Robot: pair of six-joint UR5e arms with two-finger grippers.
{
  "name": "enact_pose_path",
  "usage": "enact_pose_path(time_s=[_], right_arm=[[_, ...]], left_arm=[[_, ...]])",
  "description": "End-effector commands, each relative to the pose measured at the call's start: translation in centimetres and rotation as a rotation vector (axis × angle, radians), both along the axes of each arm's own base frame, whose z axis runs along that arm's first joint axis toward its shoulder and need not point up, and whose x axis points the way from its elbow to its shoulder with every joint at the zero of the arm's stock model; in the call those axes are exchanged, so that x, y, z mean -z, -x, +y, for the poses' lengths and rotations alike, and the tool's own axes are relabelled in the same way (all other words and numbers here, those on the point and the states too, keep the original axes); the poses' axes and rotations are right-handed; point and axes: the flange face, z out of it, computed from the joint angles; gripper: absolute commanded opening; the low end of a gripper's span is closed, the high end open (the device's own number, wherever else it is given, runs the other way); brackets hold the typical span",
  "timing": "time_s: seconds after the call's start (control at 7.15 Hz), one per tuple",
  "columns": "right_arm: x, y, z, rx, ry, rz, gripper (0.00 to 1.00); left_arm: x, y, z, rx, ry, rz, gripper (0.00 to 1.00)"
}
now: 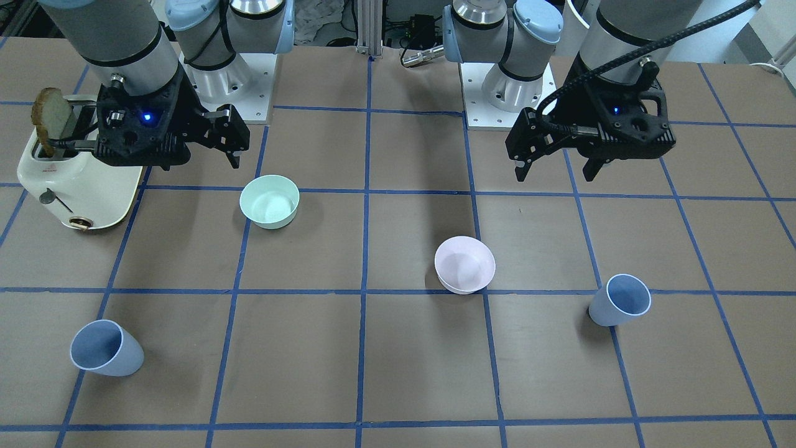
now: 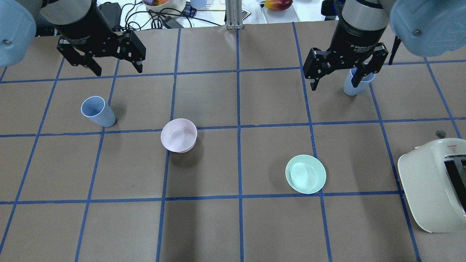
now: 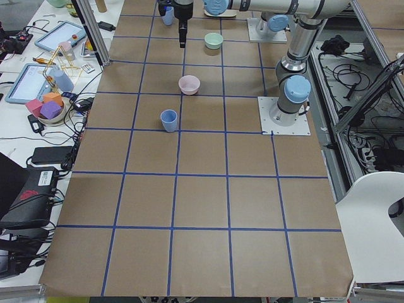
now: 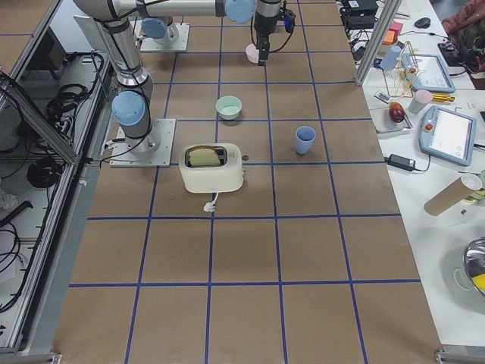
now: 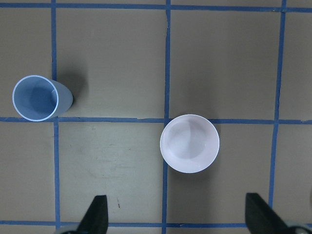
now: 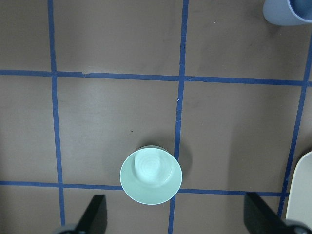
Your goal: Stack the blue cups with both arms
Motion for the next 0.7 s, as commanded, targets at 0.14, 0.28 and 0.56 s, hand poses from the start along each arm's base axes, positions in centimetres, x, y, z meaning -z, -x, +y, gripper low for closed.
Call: enact_pose_path(time_s=[0.14,0.28,0.56], right_arm=[[-0.14,0.08,0.13,-0.004,0.001,-0.002,1.0],[-0.16,0.08,0.11,-0.002,0.002,-0.001,1.0],[-0.16,-0.03,0.14,-0.001,0.002,-0.004,1.0]], left_arm=[[0.0,0.0,0.0,0.0,0.0,0.0,1.0],[0.0,0.0,0.0,0.0,0.0,0.0,1.0],[0.2,-0.07,-0.34,-0.001,-0.001,0.001,1.0]])
